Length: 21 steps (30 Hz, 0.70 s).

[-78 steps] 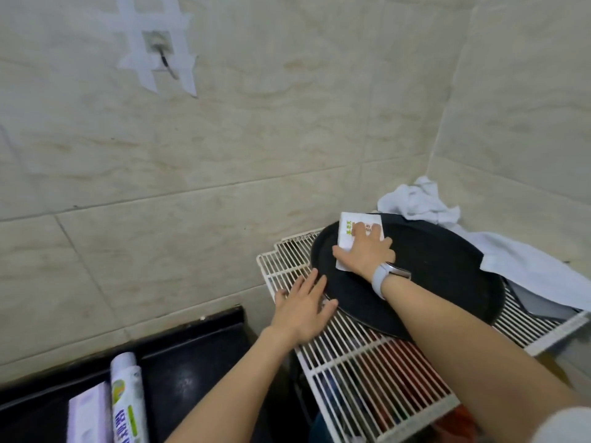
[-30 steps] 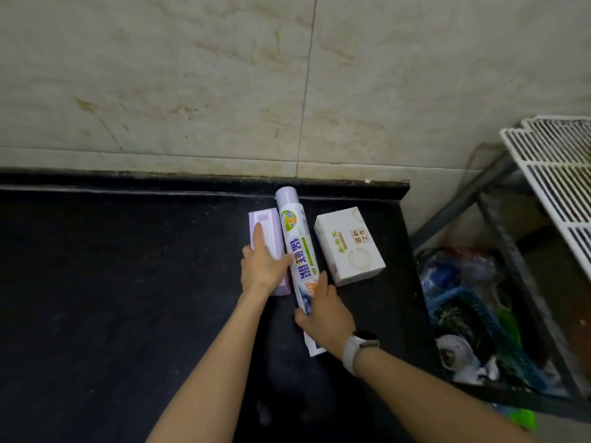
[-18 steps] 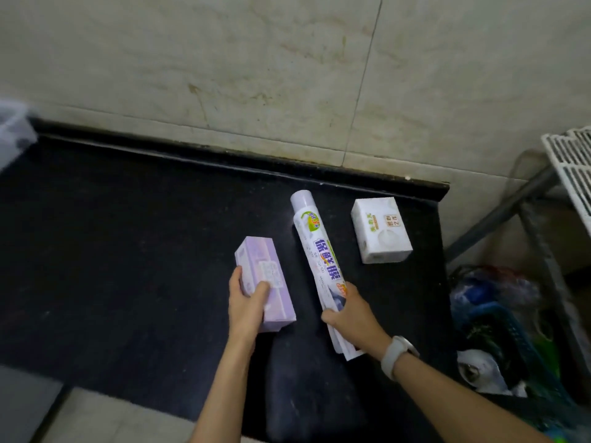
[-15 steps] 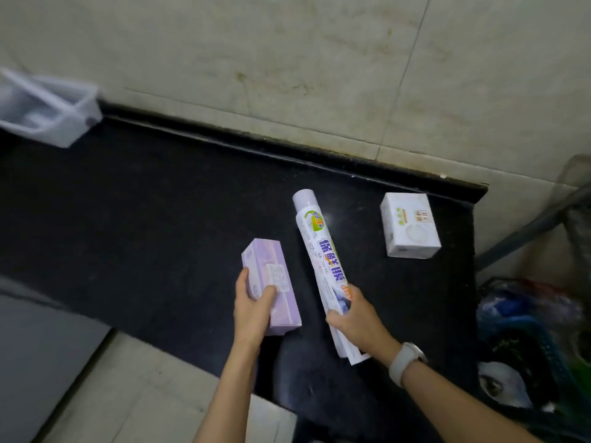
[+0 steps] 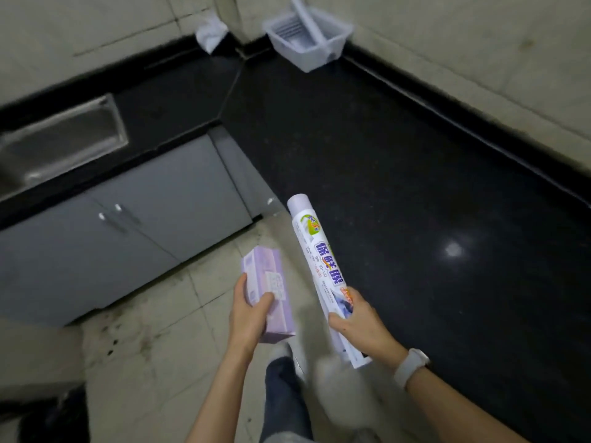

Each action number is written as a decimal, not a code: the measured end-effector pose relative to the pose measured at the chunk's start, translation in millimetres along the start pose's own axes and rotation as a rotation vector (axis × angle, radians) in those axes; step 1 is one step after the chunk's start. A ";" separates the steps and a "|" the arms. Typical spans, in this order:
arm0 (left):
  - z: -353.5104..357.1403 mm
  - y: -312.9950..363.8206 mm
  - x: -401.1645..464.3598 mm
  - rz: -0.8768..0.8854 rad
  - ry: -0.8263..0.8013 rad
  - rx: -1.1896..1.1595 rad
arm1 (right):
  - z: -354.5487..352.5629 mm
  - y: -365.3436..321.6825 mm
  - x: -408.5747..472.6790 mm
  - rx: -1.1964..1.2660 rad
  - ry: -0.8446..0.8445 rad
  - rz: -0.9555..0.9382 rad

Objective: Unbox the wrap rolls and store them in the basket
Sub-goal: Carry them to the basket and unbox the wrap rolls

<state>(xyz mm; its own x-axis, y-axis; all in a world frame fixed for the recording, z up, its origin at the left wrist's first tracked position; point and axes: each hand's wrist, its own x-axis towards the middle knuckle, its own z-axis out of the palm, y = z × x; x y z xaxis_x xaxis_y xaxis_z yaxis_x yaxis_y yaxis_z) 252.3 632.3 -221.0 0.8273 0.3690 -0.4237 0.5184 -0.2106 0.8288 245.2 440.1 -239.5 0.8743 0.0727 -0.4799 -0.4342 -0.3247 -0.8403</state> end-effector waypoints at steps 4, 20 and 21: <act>-36.4 7.5 57.5 -0.011 0.018 -0.087 | 49.1 -45.7 57.9 -0.019 -0.078 -0.027; -189.3 146.6 387.8 0.083 -0.007 -0.104 | 175.7 -263.2 323.7 -0.035 -0.024 -0.115; -185.1 156.9 406.0 0.096 -0.031 -0.112 | 174.7 -270.6 342.9 -0.016 -0.011 -0.118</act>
<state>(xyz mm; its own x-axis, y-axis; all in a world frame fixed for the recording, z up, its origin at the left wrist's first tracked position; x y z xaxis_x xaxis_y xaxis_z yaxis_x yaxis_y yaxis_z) 629.4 916.6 -195.3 0.8792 0.3234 -0.3498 0.4102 -0.1406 0.9011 624.6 717.6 -220.8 0.9168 0.1215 -0.3805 -0.3246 -0.3287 -0.8869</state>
